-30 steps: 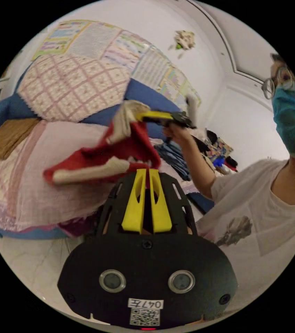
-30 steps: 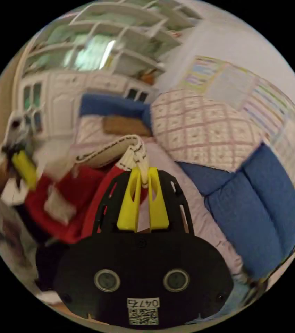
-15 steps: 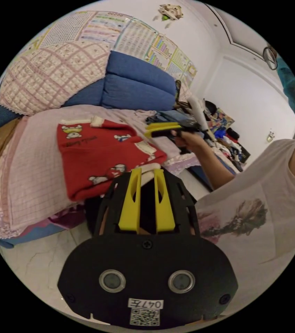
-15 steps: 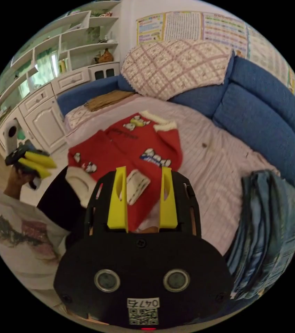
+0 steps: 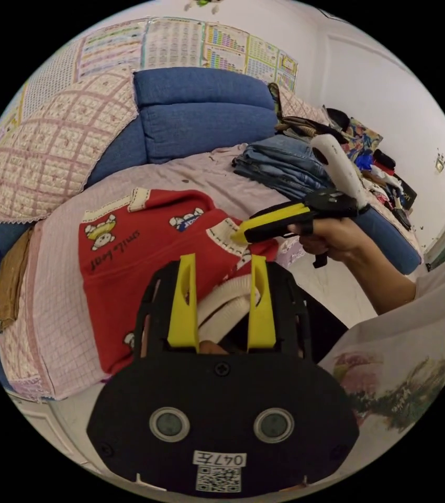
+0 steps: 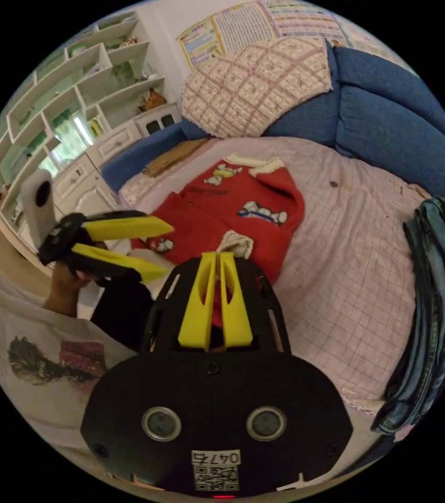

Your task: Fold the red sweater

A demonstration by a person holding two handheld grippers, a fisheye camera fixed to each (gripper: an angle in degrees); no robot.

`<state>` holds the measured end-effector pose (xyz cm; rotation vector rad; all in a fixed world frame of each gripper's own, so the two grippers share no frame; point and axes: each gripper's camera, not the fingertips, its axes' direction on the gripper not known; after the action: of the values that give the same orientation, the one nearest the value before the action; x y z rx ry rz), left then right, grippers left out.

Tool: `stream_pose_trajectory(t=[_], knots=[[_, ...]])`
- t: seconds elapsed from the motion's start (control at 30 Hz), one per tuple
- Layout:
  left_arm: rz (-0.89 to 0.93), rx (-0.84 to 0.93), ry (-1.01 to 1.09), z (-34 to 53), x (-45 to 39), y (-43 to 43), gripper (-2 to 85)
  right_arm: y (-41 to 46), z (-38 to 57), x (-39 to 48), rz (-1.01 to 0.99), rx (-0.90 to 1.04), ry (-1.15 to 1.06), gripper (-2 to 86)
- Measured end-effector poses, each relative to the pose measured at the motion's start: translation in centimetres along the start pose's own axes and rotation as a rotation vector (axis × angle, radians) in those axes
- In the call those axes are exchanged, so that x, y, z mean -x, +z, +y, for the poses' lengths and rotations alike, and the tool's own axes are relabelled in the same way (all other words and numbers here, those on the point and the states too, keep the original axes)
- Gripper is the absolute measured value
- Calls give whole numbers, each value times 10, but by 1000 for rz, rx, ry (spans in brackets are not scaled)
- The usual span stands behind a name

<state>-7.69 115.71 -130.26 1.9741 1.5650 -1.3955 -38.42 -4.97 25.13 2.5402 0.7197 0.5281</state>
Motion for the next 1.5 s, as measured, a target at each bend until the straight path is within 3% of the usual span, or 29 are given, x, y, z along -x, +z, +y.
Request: stream_pose_trajectory(t=[0.17, 0.27, 0.43, 0.53, 0.67, 0.8, 1.03, 1.2, 1.37, 1.5], knots=[[-90, -18, -30, -31, -2, 16, 111, -25, -1, 37, -367, -187, -47, -7], [-236, -103, -87, -34, 20, -6, 21, -25, 7, 62, -292, -201, -71, 11], [-252, -263, -380, -17, 131, -83, 4, -20, 34, 89, -101, -208, -100, 30], [-450, -310, -567, 3, 196, -143, 21, 9, 37, 127, -33, -60, -200, 46], [-722, -223, -866, 34, 254, -205, 116, 57, 45, 191, 58, 101, -362, 61], [-684, -322, -918, 47, 256, -243, 134, 86, 59, 227, 65, 171, -442, 59], [-556, -219, -831, -5, 255, -252, 118, 98, 117, 260, 98, 281, -602, 7], [-433, -226, -823, -46, 271, -275, 115, 11, 173, 202, 234, 80, -444, -5], [-335, -261, -822, -76, 288, -323, 114, -167, 314, 32, 326, -265, -7, -7], [-212, -270, -864, -80, 306, -350, 109, -245, 467, -80, 436, -410, 384, 16]])
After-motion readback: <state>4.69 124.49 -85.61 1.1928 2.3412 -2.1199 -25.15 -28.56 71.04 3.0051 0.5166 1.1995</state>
